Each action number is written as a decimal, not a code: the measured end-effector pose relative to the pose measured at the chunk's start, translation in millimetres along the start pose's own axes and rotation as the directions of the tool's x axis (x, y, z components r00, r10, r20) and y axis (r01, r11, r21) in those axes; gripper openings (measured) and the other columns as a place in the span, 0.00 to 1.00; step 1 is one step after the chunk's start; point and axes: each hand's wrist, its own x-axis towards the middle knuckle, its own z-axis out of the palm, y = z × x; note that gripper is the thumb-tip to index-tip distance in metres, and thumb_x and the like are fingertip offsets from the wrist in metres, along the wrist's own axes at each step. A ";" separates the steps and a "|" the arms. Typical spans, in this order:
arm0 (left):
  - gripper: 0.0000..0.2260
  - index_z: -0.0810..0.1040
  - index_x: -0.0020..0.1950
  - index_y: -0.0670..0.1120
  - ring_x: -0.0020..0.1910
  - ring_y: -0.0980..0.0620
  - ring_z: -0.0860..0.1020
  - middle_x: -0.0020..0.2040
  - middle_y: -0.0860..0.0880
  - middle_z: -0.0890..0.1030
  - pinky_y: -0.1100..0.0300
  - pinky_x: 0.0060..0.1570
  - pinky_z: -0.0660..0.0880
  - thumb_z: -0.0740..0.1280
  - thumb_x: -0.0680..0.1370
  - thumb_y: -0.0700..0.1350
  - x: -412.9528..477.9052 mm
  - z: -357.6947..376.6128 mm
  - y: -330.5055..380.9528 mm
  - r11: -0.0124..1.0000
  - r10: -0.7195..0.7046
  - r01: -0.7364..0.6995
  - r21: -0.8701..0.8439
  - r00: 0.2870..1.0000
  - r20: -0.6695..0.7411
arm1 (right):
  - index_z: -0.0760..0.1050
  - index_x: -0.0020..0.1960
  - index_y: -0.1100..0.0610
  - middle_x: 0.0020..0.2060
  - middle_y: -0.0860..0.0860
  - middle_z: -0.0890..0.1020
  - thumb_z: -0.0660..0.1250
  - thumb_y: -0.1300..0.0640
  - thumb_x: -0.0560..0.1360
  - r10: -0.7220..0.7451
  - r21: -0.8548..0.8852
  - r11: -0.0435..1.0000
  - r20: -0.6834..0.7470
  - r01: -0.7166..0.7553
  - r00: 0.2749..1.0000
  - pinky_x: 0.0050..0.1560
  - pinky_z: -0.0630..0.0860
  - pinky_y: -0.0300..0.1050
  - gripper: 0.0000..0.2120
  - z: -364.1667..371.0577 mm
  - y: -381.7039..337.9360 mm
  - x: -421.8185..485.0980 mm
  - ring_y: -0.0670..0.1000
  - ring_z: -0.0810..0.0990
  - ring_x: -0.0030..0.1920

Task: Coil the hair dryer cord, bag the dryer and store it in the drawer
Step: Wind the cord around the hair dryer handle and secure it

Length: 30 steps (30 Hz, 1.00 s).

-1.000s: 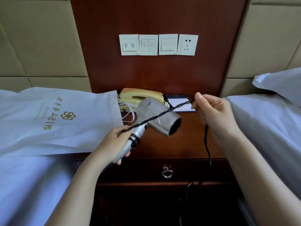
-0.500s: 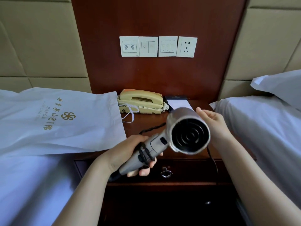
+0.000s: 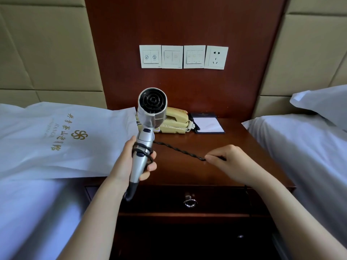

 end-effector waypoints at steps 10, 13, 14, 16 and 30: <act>0.08 0.72 0.52 0.45 0.21 0.50 0.74 0.35 0.44 0.76 0.66 0.18 0.64 0.68 0.75 0.41 4.9 3.0 0.1 0.966 0.202 -0.128 0.226 0.917 -0.343 | 0.72 0.35 0.55 0.27 0.50 0.71 0.60 0.48 0.78 -0.222 -0.243 0.947 -0.030 0.209 0.975 0.31 0.66 0.46 0.16 -3.7 -46.3 -8.2 0.52 0.68 0.30; 0.12 0.73 0.54 0.42 0.23 0.51 0.76 0.35 0.45 0.78 0.65 0.20 0.66 0.70 0.73 0.42 6.4 7.0 -1.3 0.927 0.233 -0.076 0.368 0.884 -0.405 | 0.73 0.36 0.55 0.26 0.51 0.72 0.59 0.45 0.77 -0.299 -0.296 0.920 -0.107 0.256 0.948 0.30 0.69 0.49 0.17 -4.2 -57.0 -6.4 0.54 0.70 0.29; 0.13 0.73 0.54 0.42 0.23 0.51 0.76 0.35 0.45 0.78 0.64 0.20 0.67 0.71 0.73 0.42 6.4 8.4 -1.6 0.896 0.257 -0.057 0.440 0.876 -0.409 | 0.73 0.35 0.55 0.25 0.50 0.71 0.58 0.45 0.77 -0.315 -0.299 0.917 -0.134 0.264 0.940 0.29 0.68 0.48 0.18 -4.8 -59.9 -5.9 0.53 0.70 0.28; 0.14 0.72 0.54 0.43 0.24 0.51 0.76 0.35 0.46 0.78 0.64 0.19 0.67 0.71 0.72 0.42 5.6 12.5 -1.8 0.800 0.302 -0.018 0.600 0.876 -0.377 | 0.71 0.34 0.54 0.24 0.48 0.70 0.58 0.46 0.76 -0.338 -0.275 0.920 -0.194 0.280 0.921 0.29 0.68 0.49 0.17 -6.5 -63.9 -4.2 0.52 0.69 0.27; 0.29 0.73 0.43 0.49 0.37 0.49 0.79 0.38 0.48 0.80 0.48 0.43 0.77 0.55 0.61 0.72 -0.5 42.0 -26.2 0.419 0.327 0.010 0.908 0.931 -0.162 | 0.67 0.30 0.55 0.22 0.47 0.65 0.59 0.50 0.75 -0.312 -0.078 0.950 -0.256 0.302 0.915 0.29 0.61 0.43 0.17 6.4 -96.5 7.6 0.50 0.66 0.28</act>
